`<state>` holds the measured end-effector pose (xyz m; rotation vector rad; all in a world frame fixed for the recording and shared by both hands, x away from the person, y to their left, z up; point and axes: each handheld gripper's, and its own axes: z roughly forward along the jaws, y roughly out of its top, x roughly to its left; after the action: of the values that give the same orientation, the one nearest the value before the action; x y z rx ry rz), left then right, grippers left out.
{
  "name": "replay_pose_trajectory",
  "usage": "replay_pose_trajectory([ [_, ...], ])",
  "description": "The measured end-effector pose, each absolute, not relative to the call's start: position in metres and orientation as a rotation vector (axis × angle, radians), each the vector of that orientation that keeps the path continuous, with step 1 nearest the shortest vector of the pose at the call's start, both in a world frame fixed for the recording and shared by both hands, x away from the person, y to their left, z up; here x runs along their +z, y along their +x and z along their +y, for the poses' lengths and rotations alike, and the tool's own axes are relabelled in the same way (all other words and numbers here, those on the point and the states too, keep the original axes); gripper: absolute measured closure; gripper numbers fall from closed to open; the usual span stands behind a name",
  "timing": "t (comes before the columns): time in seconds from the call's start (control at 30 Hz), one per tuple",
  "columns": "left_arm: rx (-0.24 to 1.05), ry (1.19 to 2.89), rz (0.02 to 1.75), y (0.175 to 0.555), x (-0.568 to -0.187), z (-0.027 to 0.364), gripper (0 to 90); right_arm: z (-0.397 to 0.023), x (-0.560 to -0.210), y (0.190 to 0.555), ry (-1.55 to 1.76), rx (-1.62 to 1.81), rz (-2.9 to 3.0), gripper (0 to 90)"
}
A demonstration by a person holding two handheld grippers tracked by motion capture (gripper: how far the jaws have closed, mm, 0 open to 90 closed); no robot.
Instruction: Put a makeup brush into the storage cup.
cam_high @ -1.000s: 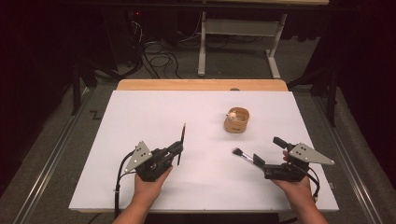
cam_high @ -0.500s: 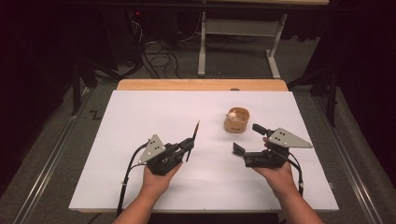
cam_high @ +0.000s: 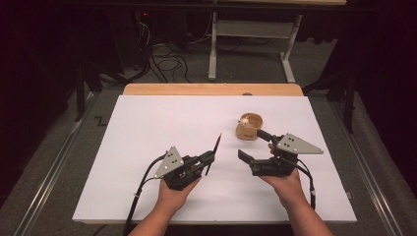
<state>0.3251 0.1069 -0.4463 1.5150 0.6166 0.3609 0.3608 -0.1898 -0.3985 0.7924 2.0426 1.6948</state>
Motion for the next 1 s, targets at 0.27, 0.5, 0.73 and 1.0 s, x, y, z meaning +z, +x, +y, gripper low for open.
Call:
replay_pose_trajectory([
  [0.27,0.385,1.565,0.583,0.319,-0.453,0.089,83.0,-0.188,-0.407,0.357,0.789,1.729,2.087,8.6],
  [0.5,0.377,1.573,0.567,0.317,-0.456,0.084,83.0,-0.184,-0.408,0.354,0.796,1.807,2.098,13.0],
  [0.73,0.379,1.552,0.572,0.316,-0.454,0.085,83.0,-0.181,-0.406,0.351,0.817,1.822,2.097,16.0],
  [1.0,0.391,1.550,0.575,0.314,-0.455,0.082,83.1,-0.180,-0.404,0.350,0.812,1.827,2.108,26.6],
])
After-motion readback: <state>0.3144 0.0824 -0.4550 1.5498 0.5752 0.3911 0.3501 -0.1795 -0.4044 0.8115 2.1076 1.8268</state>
